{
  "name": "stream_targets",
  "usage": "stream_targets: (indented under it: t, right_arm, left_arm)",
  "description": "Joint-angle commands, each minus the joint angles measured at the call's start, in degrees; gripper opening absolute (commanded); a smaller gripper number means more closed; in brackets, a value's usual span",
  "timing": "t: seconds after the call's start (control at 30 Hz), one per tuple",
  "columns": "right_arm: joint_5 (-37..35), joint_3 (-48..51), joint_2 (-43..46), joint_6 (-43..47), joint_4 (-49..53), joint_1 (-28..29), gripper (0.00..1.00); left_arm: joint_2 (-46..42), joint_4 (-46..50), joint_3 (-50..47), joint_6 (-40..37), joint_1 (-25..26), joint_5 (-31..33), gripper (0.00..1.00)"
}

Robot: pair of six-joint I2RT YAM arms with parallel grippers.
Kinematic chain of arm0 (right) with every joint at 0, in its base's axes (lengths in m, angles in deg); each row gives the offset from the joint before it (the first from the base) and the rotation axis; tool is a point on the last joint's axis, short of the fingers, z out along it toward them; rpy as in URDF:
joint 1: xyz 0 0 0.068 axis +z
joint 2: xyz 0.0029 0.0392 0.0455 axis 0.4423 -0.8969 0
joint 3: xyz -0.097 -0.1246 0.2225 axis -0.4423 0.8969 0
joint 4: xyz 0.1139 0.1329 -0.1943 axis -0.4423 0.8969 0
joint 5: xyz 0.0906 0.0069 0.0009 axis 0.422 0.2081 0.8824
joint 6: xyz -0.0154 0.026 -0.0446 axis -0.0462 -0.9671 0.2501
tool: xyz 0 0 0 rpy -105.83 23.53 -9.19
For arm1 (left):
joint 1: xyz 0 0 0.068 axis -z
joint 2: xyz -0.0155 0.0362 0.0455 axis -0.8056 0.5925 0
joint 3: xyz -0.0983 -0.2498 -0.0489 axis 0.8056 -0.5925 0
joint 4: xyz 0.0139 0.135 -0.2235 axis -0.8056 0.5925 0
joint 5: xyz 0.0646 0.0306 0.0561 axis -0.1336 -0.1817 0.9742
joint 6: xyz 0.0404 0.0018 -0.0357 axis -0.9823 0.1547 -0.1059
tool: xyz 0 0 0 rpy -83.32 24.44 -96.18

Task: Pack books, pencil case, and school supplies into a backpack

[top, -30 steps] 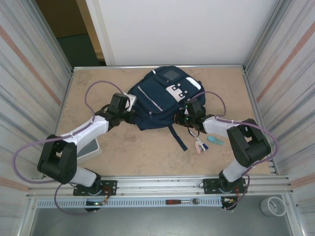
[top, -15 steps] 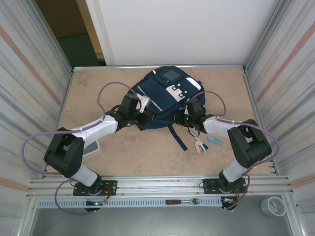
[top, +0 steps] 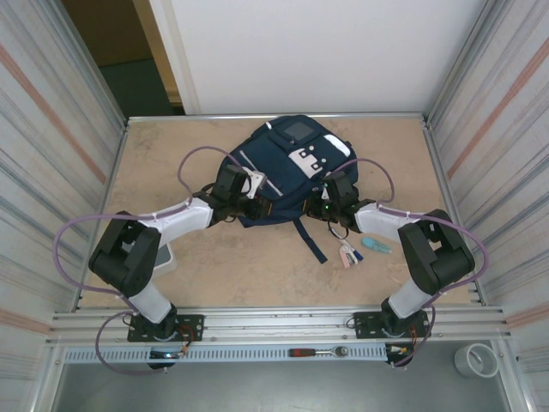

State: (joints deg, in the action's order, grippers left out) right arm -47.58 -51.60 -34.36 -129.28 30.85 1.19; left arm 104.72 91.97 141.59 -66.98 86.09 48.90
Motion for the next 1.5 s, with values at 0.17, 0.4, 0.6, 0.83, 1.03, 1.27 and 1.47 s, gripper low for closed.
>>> stream_targets:
  t: [0.17, 0.4, 0.6, 0.83, 1.03, 1.27, 1.47]
  right_arm:
    - [0.2, -1.3, 1.8, 2.0, -0.1, 0.2, 0.0]
    - [0.4, -1.4, 1.4, 1.9, -0.4, 0.2, 0.0]
    - [0.2, -1.2, 1.8, 2.2, -0.1, -0.5, 0.0]
    - [0.5, -1.1, 3.1, 2.9, 0.9, -2.6, 0.0]
    - [1.0, -2.0, 5.3, 5.4, 4.1, -5.1, 0.0]
    - [4.2, -6.4, 3.5, 9.9, 10.1, -7.2, 0.0]
    - [7.2, -12.1, -1.4, 12.8, 15.1, -9.0, 0.0]
  left_arm:
    - [2.0, -4.7, 0.5, 1.9, -0.4, -1.1, 0.35]
    - [2.9, -5.9, 0.8, 1.9, -0.3, 0.5, 0.28]
    - [1.5, -5.8, -0.6, 0.8, -0.3, 2.5, 0.21]
    - [-2.0, -3.8, -2.1, -2.4, -0.5, 6.9, 0.03]
    - [-4.1, -0.3, -1.4, -6.3, -1.1, 11.7, 0.0]
    - [-4.4, 3.3, 0.2, -8.9, -0.4, 13.1, 0.0]
    - [-5.4, 5.6, 1.2, -9.8, 3.3, 13.4, 0.0]
